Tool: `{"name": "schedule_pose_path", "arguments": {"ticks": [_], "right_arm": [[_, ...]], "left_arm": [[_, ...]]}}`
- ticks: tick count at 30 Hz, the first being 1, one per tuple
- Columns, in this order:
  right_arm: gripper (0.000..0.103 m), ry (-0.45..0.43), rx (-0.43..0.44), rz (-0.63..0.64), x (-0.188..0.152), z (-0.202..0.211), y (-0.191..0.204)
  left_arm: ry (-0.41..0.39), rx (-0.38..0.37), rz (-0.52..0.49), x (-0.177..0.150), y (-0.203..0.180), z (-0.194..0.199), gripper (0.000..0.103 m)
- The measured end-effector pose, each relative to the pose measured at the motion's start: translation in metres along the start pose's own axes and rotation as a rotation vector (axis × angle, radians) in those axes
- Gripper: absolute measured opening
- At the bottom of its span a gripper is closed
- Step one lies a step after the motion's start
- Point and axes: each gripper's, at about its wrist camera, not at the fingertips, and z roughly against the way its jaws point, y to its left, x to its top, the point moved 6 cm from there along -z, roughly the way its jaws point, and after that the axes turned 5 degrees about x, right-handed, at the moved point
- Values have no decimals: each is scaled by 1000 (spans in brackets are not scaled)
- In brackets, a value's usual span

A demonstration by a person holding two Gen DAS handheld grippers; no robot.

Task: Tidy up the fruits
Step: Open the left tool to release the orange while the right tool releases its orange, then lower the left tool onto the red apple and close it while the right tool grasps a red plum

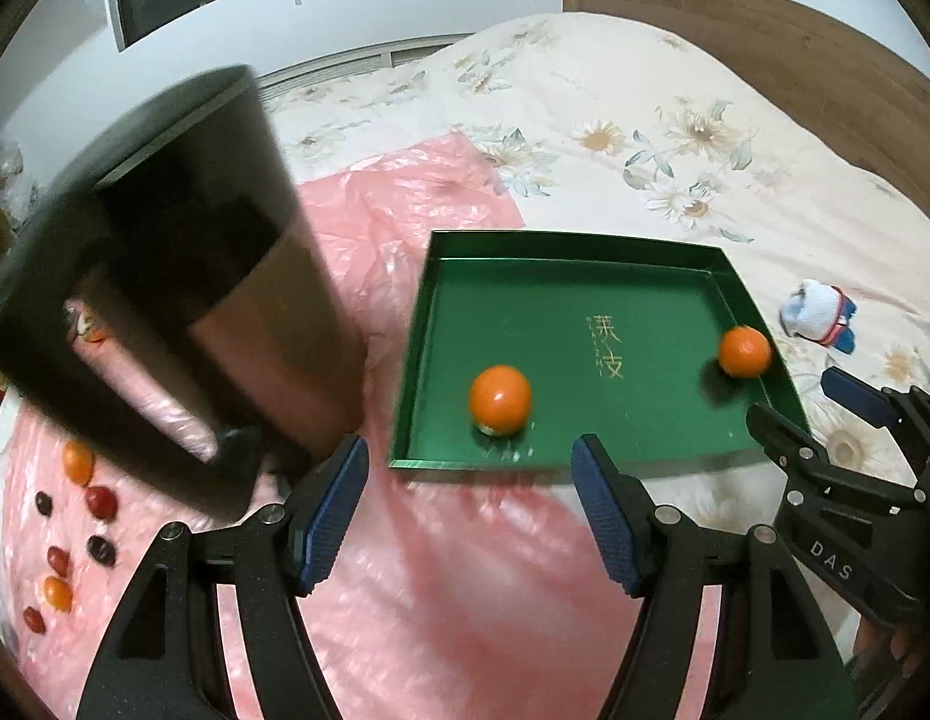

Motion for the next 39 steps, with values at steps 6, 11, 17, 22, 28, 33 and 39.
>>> {"name": "schedule_pose_path", "arguments": {"ticks": [6,11,17,22,28,33,39], "right_arm": [[103,-36,26,30,-4,41,32],[103,-58,74,70,-16,74,75],[103,-77,131,136,-28,106,131],[103,-96,184,181,-32,129,180],[103,-113,251,238,-36,151,240],[103,-123,293,303,-39,164,290],[103,-121,337,347,-40,167,337]], "left_arm": [[-24,-12,36,-20,29,46,65],[-27,-14,66,-46,65,79,65],[-53,27,124,-76,127,114,65],[-58,69,185,-102,181,135,65],[-65,119,236,-130,233,154,65],[-64,157,281,-151,274,161,65],[-48,190,327,-174,314,159,65]]}}
